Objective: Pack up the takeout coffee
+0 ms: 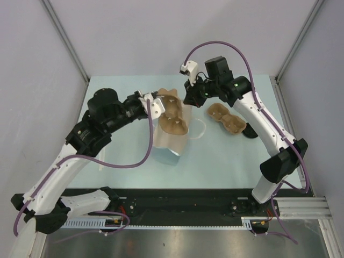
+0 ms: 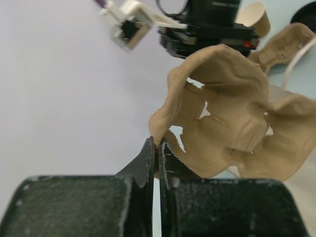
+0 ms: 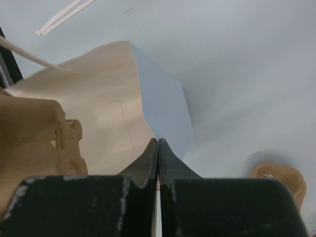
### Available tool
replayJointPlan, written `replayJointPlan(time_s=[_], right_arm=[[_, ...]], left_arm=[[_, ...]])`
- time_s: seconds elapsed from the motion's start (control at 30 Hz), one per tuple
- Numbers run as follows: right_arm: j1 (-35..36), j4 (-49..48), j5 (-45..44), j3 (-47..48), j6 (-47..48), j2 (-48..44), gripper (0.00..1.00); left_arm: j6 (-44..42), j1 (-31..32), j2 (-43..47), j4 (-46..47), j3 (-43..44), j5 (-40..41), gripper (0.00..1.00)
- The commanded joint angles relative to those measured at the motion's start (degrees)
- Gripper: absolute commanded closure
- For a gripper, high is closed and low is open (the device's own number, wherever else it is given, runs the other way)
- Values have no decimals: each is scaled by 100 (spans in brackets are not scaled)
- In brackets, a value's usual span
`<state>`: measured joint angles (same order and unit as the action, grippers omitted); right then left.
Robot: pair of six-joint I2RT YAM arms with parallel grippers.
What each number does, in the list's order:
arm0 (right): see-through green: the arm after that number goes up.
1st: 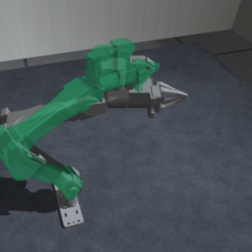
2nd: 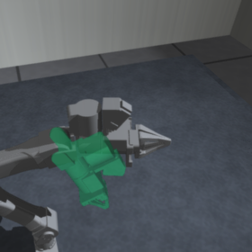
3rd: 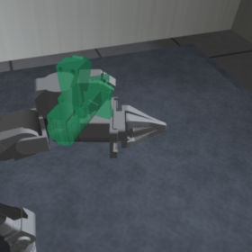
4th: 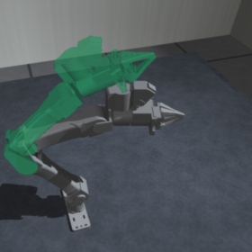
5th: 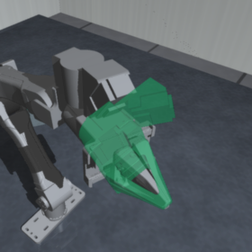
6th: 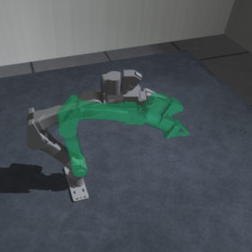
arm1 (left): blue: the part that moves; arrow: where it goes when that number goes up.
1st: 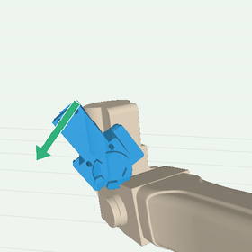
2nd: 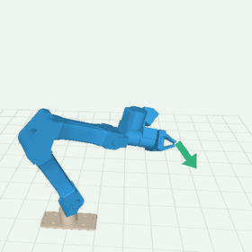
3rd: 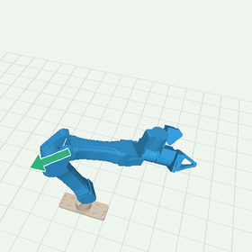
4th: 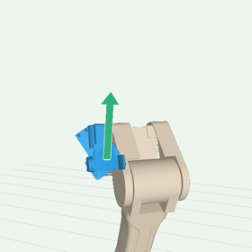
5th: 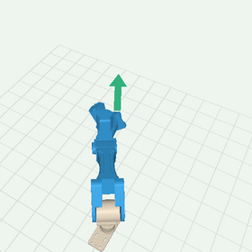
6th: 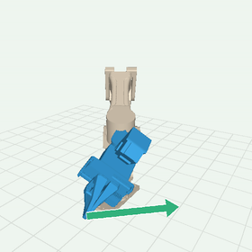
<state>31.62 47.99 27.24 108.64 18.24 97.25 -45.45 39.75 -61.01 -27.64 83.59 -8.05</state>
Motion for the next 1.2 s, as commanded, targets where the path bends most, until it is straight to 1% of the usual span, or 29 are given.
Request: replayJointPlan(time_s=[0.0, 0.2, 0.43, 0.7, 1.17], right_arm=[[64, -211, 185, 26, -119, -189, 100], [160, -158, 220, 26, -75, -189, 100], [196, -132, 290, 34, -57, -172, 100], [161, -193, 378, 43, -92, -128, 100], [143, -211, 642, 52, 118, -84, 100]], left_arm=[[-429, 323, 81, -5, -316, 198, 100], [-456, 481, -95, -163, -676, 655, 100], [-351, 516, -121, -84, -1134, 638, 100], [-122, 543, -455, -75, -1503, 682, 100], [106, 543, -1360, -830, -1566, 542, 100]])
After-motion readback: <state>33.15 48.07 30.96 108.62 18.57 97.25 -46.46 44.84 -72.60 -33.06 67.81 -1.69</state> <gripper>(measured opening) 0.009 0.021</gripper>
